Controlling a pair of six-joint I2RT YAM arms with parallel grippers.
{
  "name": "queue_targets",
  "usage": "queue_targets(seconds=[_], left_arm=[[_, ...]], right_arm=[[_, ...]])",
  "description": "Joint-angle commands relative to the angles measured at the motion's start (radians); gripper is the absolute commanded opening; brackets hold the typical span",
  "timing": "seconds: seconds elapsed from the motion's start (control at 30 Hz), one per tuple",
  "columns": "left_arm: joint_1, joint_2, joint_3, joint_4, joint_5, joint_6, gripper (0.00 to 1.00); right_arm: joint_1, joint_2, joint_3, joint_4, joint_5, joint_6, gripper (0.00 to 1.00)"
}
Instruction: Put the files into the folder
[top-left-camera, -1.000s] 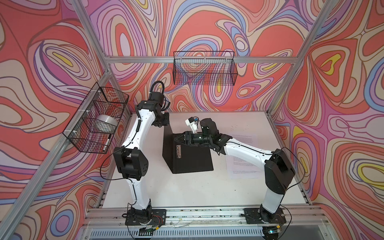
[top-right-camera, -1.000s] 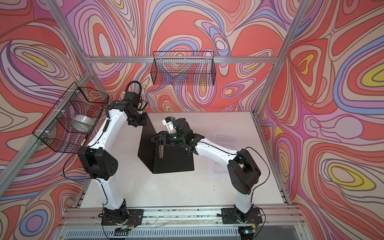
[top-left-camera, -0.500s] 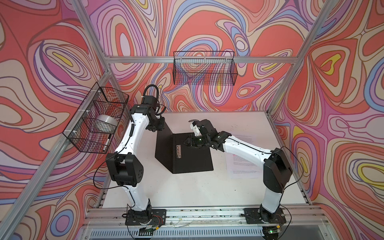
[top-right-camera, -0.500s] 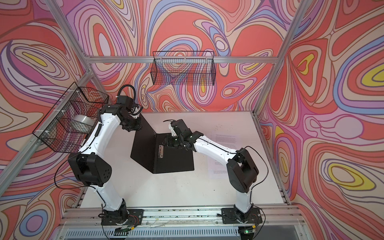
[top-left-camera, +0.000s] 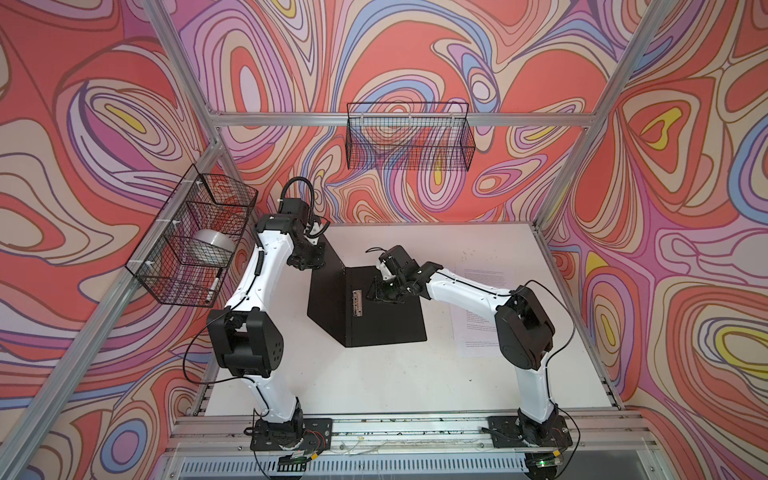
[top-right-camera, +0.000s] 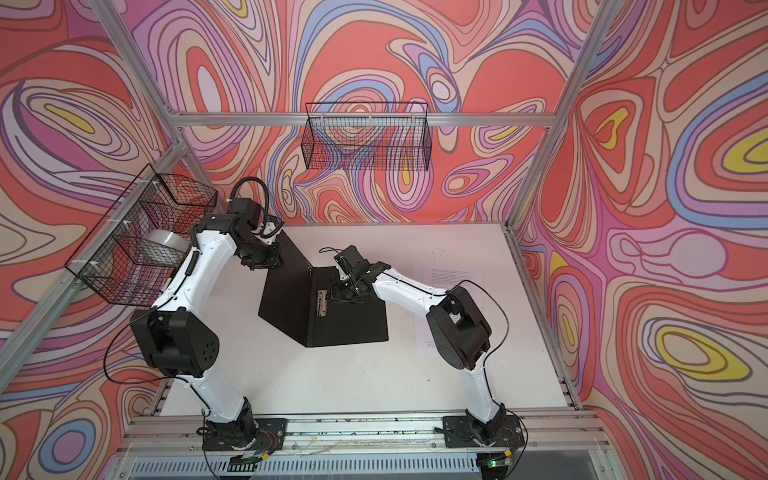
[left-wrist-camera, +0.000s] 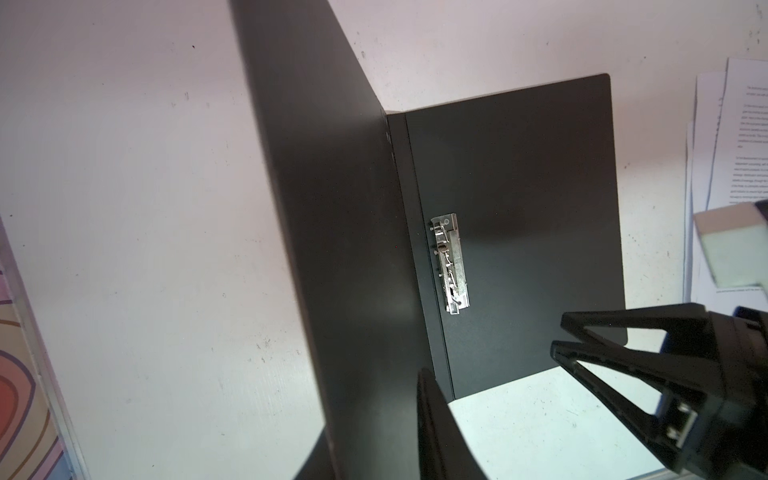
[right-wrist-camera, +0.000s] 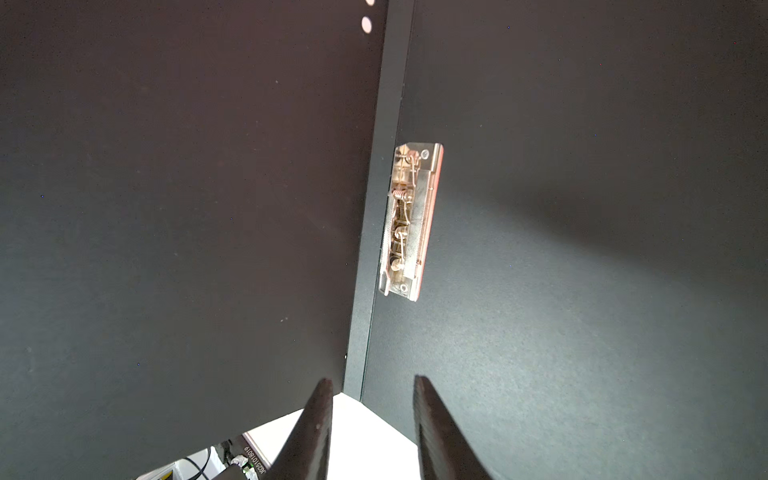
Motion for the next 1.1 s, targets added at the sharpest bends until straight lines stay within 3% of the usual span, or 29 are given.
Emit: queue_targets(seconds=[0.0, 0.3, 0.63, 1.07], left_arm=[[0.017, -0.034, -0.011, -0.057, 0.004, 0.043, 0.3], [0.054, -0.058, -0.026, -0.077, 0.011, 0.076, 0.28], [0.059, -0.129, -0.144, -0.042, 0.076, 0.125, 0.29], [0.059, -0.123, -0.169, -0.009, 0.123, 0.081, 0.05]], right_arm=[[0.0, 0.035, 0.024, -0.04, -0.003, -0.022, 0.33], [0.001, 0.081, 0.033, -0.023, -0.035, -0.018, 0.32], [0.004, 0.115, 0.029, 0.005, -0.045, 0.004, 0.3], [0.022, 0.182, 0.089, -0.003, -0.091, -0.004, 0.27]])
